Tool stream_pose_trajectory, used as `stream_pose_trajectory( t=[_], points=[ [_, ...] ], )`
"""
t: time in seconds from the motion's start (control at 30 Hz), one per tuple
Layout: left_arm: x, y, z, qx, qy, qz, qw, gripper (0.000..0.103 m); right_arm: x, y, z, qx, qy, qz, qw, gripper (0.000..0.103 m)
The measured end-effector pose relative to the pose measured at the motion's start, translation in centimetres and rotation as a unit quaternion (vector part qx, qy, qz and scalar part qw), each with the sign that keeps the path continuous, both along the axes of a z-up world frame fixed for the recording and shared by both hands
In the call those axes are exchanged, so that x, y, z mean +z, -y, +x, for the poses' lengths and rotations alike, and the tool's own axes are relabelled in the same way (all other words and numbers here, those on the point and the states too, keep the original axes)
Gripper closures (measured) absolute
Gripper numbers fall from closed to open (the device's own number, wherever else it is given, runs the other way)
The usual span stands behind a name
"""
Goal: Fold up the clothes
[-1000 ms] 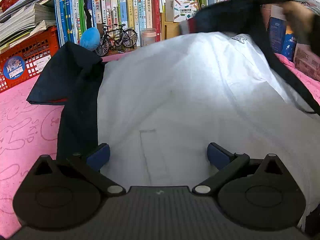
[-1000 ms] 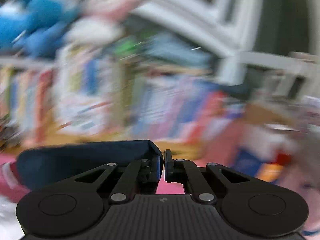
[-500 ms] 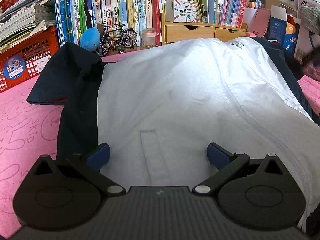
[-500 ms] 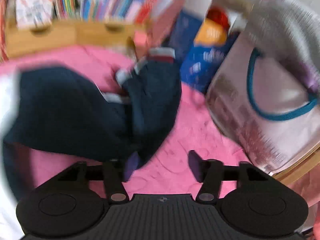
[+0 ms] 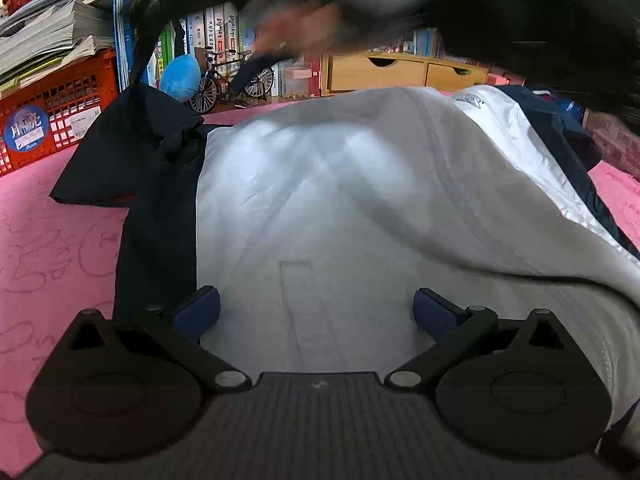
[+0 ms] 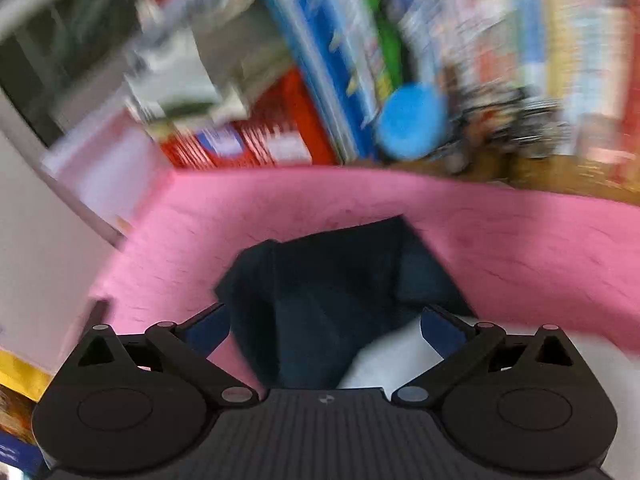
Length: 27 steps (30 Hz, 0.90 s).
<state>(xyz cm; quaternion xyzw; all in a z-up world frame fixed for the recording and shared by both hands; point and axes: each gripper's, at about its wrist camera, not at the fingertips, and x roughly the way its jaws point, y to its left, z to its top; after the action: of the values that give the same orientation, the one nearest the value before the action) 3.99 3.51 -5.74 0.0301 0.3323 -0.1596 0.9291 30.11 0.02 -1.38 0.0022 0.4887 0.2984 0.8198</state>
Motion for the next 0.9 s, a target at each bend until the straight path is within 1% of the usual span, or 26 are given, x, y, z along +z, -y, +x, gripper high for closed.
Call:
stream_pose_trajectory(
  t=[0.03,0.07,0.1,0.13,0.17,0.2,0.23,0.3,0.33,0.37,0.4,0.43,0.47,0.53,0.57,0.6,0.63,0.67,0.7,0.73,0.77,0.83,0.87,0.9],
  points=[
    [0.0,-0.2,0.0,0.000,0.000,-0.005,1.0000,0.000,-1.3,-1.7,1.2,-0.015,-0.020,-0.026,0.999,0.001],
    [0.0,-0.3,0.0,0.000,0.000,-0.011,0.9999,0.000,-2.4,-2.8,2.0,-0.032,-0.038,-0.037,0.998,0.012],
    [0.1,-0.5,0.0,0.000,0.000,-0.017,0.9999,0.000,-3.1,-3.3,2.4,-0.050,-0.053,-0.028,0.997,0.027],
    [0.1,-0.6,0.0,0.000,0.000,-0.022,0.9998,0.000,-3.2,-3.6,2.5,-0.059,-0.056,-0.008,0.997,0.039],
    [0.1,-0.7,0.0,0.000,0.001,-0.026,0.9996,0.000,-2.5,-3.8,2.2,-0.055,-0.042,0.027,0.997,0.077],
    [0.2,-0.8,-0.1,0.000,0.001,-0.030,0.9996,0.000,-1.7,-4.0,1.7,-0.046,-0.025,0.064,0.997,0.082],
    [0.2,-0.8,-0.2,0.000,0.002,-0.032,0.9995,0.000,-0.5,-4.4,0.9,-0.028,0.001,0.089,0.996,0.083],
    [0.2,-0.8,-0.3,0.000,0.002,-0.035,0.9994,0.000,2.6,-5.8,-1.1,0.010,0.065,0.102,0.993,0.086],
    [0.2,-0.8,-0.3,0.002,0.003,-0.037,0.9993,0.000,4.1,-6.4,-2.1,0.036,0.084,0.128,0.988,0.088],
    [0.2,-0.9,-0.4,0.007,0.004,-0.037,0.9993,0.000,5.9,-6.8,-3.2,0.069,0.095,0.166,0.979,0.088],
    [0.3,-1.0,-0.4,0.013,0.005,-0.038,0.9992,0.000,7.5,-7.2,-4.5,0.111,0.099,0.202,0.968,0.088],
    [0.3,-1.0,-0.5,0.016,0.004,-0.040,0.9990,0.000,9.0,-7.7,-5.9,0.159,0.109,0.226,0.955,0.088],
    [0.3,-1.1,-0.5,0.017,0.004,-0.043,0.9989,0.000,9.9,-8.4,-7.5,0.212,0.126,0.228,0.942,0.087],
    [0.3,-0.9,-0.6,0.016,0.004,-0.040,0.9991,0.000,10.7,-9.5,-10.8,0.297,0.150,0.207,0.920,0.082],
    [0.3,-0.8,-0.6,0.016,0.004,-0.037,0.9992,0.000,10.4,-9.9,-11.9,0.330,0.151,0.187,0.913,0.076],
    [0.2,-0.7,-0.7,0.016,0.004,-0.034,0.9993,0.000,10.1,-10.3,-13.0,0.363,0.151,0.168,0.904,0.066],
    [0.2,-0.6,-0.7,0.015,0.004,-0.032,0.9994,0.000,9.7,-10.5,-13.9,0.385,0.154,0.148,0.898,0.060],
    [0.1,-0.6,-0.8,0.015,0.005,-0.031,0.9994,0.000,9.1,-10.2,-14.5,0.391,0.162,0.127,0.897,0.044],
    [0.2,-0.6,-0.7,0.015,0.004,-0.033,0.9993,0.000,8.6,-9.9,-14.8,0.391,0.171,0.110,0.898,0.034],
    [0.2,-0.7,-0.7,0.015,0.004,-0.034,0.9993,0.000,8.3,-9.1,-14.7,0.378,0.182,0.100,0.902,0.033],
    [0.1,-0.9,-0.6,0.015,0.004,-0.034,0.9993,0.000,8.1,-7.7,-14.3,0.357,0.189,0.095,0.910,0.031],
    [-0.1,-1.0,-0.5,0.016,0.004,-0.035,0.9993,0.000,8.0,-4.3,-12.4,0.291,0.198,0.089,0.932,0.024],
    [-0.2,-1.0,-0.5,0.015,0.004,-0.034,0.9993,0.000,8.1,-2.2,-11.1,0.243,0.206,0.084,0.944,0.016],
    [-0.2,-1.0,-0.5,0.015,0.004,-0.032,0.9993,0.000,8.0,-0.3,-9.9,0.190,0.215,0.073,0.955,0.012]
  ],
)
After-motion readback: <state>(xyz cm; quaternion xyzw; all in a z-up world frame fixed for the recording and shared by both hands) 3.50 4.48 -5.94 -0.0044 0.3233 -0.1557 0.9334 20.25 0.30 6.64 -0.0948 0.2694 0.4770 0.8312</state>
